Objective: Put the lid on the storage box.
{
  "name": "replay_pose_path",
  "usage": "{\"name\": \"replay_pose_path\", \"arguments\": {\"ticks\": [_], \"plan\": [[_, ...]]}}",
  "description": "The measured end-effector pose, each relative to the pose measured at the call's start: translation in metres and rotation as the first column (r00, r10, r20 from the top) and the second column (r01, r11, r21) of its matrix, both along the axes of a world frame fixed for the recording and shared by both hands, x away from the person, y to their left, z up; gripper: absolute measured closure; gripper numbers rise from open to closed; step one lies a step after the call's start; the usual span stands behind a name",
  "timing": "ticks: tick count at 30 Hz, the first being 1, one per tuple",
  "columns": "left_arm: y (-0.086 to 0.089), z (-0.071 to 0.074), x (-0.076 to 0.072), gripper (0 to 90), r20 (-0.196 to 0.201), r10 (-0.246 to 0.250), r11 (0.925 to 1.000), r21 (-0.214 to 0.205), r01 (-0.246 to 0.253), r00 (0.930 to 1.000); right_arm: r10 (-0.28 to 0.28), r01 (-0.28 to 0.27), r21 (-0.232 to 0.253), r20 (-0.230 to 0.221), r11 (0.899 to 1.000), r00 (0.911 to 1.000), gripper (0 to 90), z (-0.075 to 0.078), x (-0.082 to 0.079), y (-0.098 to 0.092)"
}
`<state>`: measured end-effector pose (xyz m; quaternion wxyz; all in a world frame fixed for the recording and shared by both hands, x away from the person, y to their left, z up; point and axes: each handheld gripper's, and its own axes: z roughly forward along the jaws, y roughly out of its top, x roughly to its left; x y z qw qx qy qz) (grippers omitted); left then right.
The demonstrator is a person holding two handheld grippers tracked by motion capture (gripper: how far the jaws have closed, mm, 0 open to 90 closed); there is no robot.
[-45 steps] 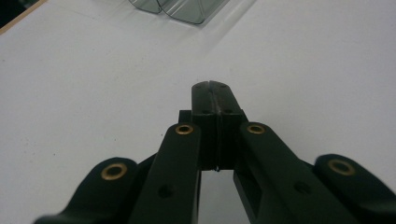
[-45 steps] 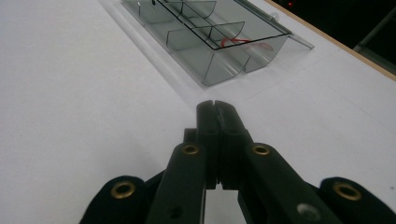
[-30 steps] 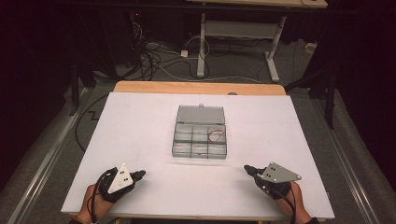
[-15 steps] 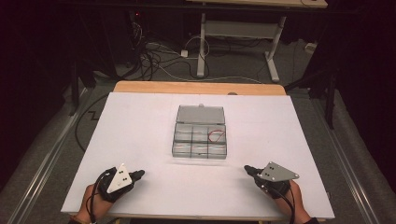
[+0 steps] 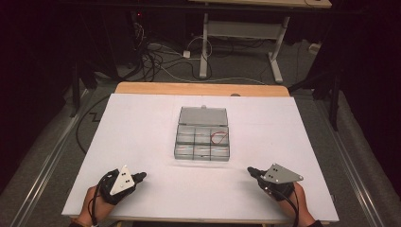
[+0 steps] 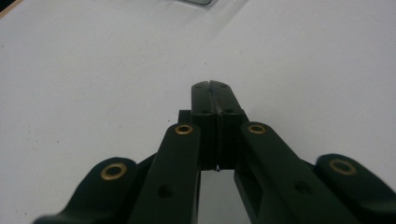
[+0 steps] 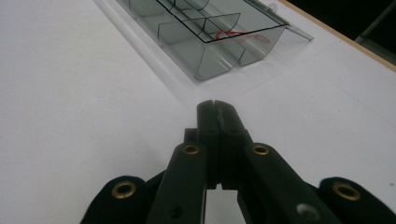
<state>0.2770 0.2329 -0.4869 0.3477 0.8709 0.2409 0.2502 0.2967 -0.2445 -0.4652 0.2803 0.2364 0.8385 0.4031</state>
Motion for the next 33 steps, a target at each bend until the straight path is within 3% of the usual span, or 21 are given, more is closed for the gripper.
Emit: {"name": "replay_pose_path", "arguments": {"ticks": [10,20,22,33], "plan": [[-0.006,0.001,0.006,87.0,-0.005,-0.007,0.9998,0.017,0.007,1.0,-0.012,0.012,0.008,0.001,1.0,0.9999,90.0,0.001,0.003,-0.006],[-0.007,0.008,0.017,87.1,-0.011,-0.004,1.0,0.007,0.004,0.9999,-0.032,0.033,0.02,-0.008,0.999,0.9994,90.0,0.006,0.018,-0.009],[-0.009,0.009,0.02,87.1,-0.014,-0.01,0.9998,0.015,0.01,0.9999,-0.035,0.036,0.038,-0.012,0.999,0.9993,90.0,0.008,0.021,-0.011],[-0.013,0.02,0.047,87.0,-0.01,0.007,0.9999,-0.009,-0.008,0.9999,-0.065,0.065,0.01,-0.001,0.998,0.9979,90.0,0.016,0.046,-0.017]]}}
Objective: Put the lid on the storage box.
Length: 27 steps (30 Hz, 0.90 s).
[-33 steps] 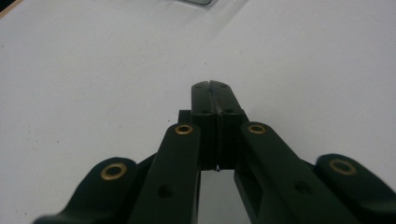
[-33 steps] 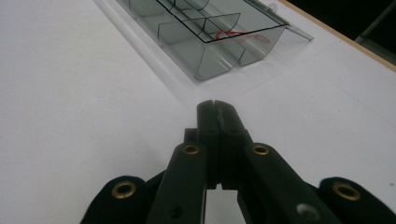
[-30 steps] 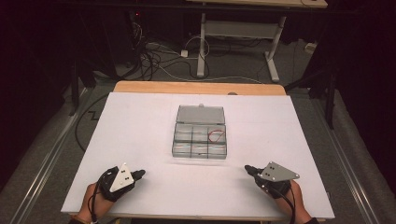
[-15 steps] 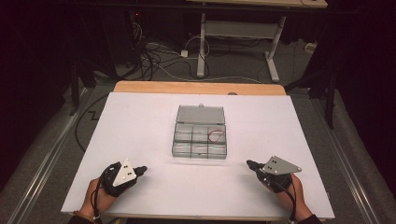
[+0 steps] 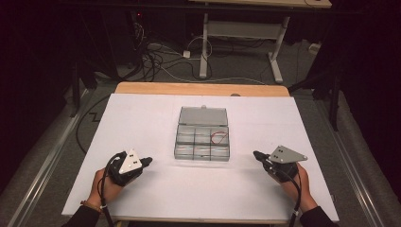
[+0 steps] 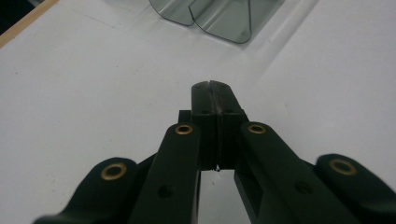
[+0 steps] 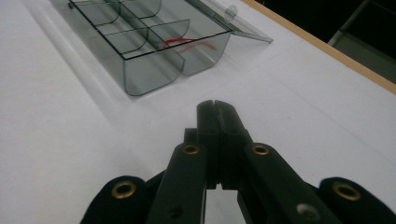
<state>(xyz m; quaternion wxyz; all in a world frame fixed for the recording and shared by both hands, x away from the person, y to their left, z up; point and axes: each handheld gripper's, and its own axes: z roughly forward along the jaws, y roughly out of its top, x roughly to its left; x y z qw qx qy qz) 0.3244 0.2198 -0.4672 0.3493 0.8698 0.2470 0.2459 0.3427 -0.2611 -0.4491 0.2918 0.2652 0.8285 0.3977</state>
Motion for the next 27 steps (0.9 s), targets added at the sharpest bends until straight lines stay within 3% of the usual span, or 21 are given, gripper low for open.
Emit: {"name": "replay_pose_path", "arguments": {"ticks": [6,12,27], "plan": [[-0.003,0.005,0.02,87.0,-0.013,0.008,0.9999,-0.008,-0.008,0.9999,-0.023,0.024,0.01,-0.02,1.0,0.9995,90.0,0.003,0.019,-0.004],[-0.008,0.011,0.045,87.0,-0.044,0.015,0.9998,-0.011,-0.016,0.9989,-0.052,0.052,-0.016,-0.041,0.999,0.9978,90.0,0.004,0.045,-0.002],[-0.039,0.018,0.122,87.0,-0.106,0.055,0.9982,-0.02,-0.057,0.9928,-0.074,0.069,-0.064,-0.084,0.996,0.9937,90.0,0.009,0.116,0.036]]}}
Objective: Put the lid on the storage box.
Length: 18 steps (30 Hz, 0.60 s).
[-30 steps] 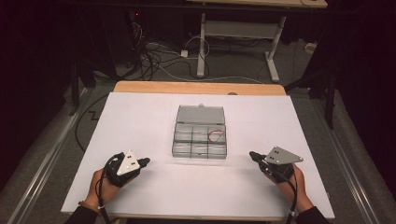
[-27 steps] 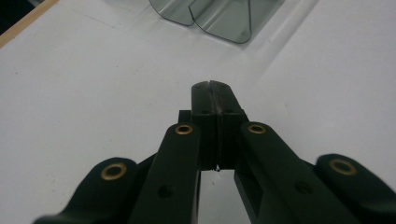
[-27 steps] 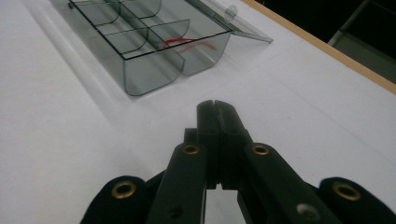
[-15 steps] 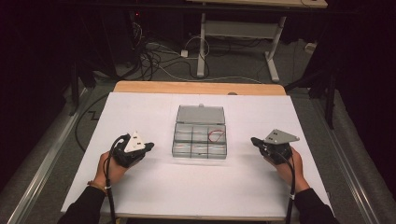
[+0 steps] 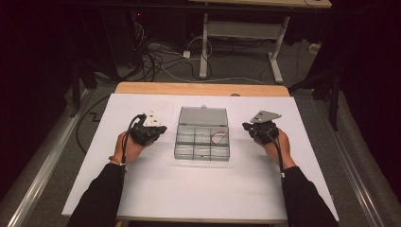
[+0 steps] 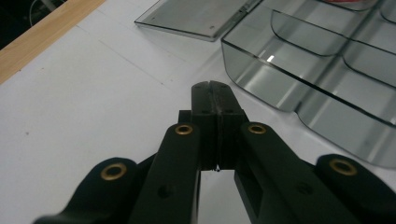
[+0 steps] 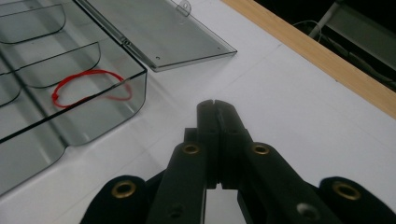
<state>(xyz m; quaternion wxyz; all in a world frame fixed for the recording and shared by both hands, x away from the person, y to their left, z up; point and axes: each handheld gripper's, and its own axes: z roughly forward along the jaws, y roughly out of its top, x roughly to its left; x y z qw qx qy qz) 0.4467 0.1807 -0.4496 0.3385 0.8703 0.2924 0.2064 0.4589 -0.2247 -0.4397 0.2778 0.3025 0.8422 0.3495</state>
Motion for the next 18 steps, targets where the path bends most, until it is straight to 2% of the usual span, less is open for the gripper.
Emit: {"name": "replay_pose_path", "arguments": {"ticks": [4,8,9,11,13,18], "plan": [[-0.009,-0.004,0.016,87.0,-0.025,0.021,0.9998,0.007,-0.021,0.9995,-0.001,0.0,-0.008,-0.027,1.0,0.9996,90.0,-0.007,0.015,0.014],[-0.017,-0.006,0.029,87.0,-0.042,0.034,0.9993,0.018,-0.033,0.9985,0.004,-0.006,-0.042,-0.048,0.999,0.9988,90.0,-0.013,0.027,0.029],[-0.019,-0.006,0.032,87.0,-0.041,0.034,0.9992,0.021,-0.034,0.9986,0.006,-0.009,-0.052,-0.051,0.999,0.9987,90.0,-0.014,0.029,0.032],[-0.024,-0.006,0.035,86.9,-0.035,0.032,0.9982,0.051,-0.03,0.9989,0.011,-0.015,-0.058,-0.061,0.998,0.9981,90.0,-0.016,0.034,0.038],[-0.027,-0.008,0.039,86.9,-0.039,0.039,0.9968,0.071,-0.036,0.9985,0.018,-0.025,-0.103,-0.066,0.994,0.9976,90.0,-0.018,0.038,0.043],[-0.032,-0.015,0.047,86.9,-0.063,0.053,0.9956,0.08,-0.048,0.9966,0.004,-0.014,-0.121,-0.08,0.993,0.9968,90.0,-0.023,0.048,0.045]]}}
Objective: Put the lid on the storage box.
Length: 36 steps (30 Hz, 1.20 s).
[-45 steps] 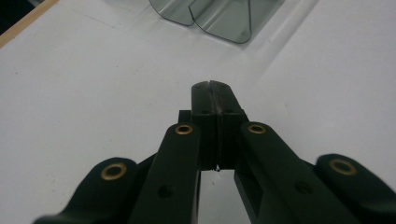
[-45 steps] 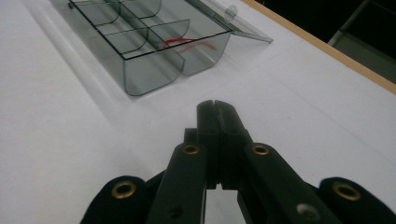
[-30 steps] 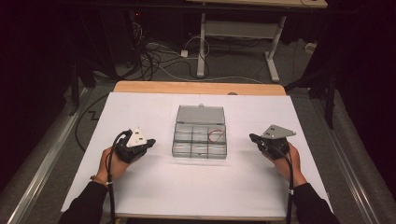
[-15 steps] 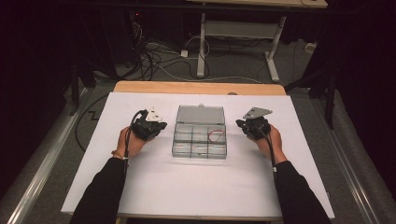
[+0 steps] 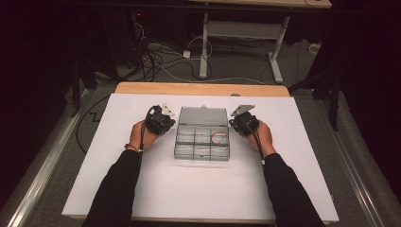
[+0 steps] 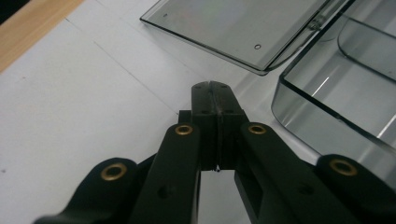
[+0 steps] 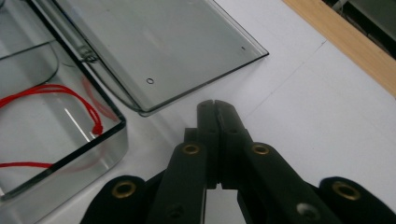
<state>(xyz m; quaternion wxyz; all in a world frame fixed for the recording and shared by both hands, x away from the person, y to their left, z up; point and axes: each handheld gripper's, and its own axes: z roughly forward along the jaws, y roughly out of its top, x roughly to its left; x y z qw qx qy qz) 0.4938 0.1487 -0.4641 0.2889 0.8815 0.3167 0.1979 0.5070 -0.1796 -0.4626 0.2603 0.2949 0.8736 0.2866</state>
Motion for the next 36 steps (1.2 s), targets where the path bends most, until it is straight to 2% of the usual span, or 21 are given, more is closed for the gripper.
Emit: {"name": "replay_pose_path", "arguments": {"ticks": [4,6,9,11,13,24,36], "plan": [[-0.005,-0.011,0.003,86.8,-0.028,0.01,0.9997,-0.021,-0.011,0.9995,-0.016,0.016,-0.019,-0.021,1.0,0.9997,90.0,-0.005,0.008,0.0],[-0.006,-0.014,0.004,86.8,-0.024,0.023,0.9984,-0.051,-0.024,0.9994,-0.018,0.018,-0.004,-0.02,1.0,0.9997,90.0,-0.005,0.011,0.0],[-0.005,-0.015,0.006,86.8,-0.028,0.024,0.9976,-0.064,-0.026,0.9993,-0.029,0.029,-0.006,-0.019,1.0,0.9994,90.0,-0.006,0.013,0.003],[-0.005,-0.015,0.007,86.8,-0.033,0.03,0.9961,-0.081,-0.033,0.999,-0.004,0.004,0.015,-0.019,1.0,0.9998,90.0,-0.007,0.015,0.006],[-0.005,-0.016,0.008,86.8,-0.039,0.036,0.9947,-0.095,-0.039,0.9986,-0.002,0.002,0.007,-0.014,1.0,0.9999,90.0,-0.007,0.016,0.01],[-0.014,-0.015,0.01,85.5,-0.021,0.037,0.9963,-0.077,-0.039,0.9991,-0.019,0.019,0.03,0.001,0.999,0.9998,90.0,-0.009,0.019,0.012],[-0.018,-0.016,0.016,85.5,0.03,0.09,0.9949,-0.049,-0.088,0.9955,-0.032,0.03,0.046,0.042,0.998,0.9986,90.0,-0.009,0.018,0.015]]}}
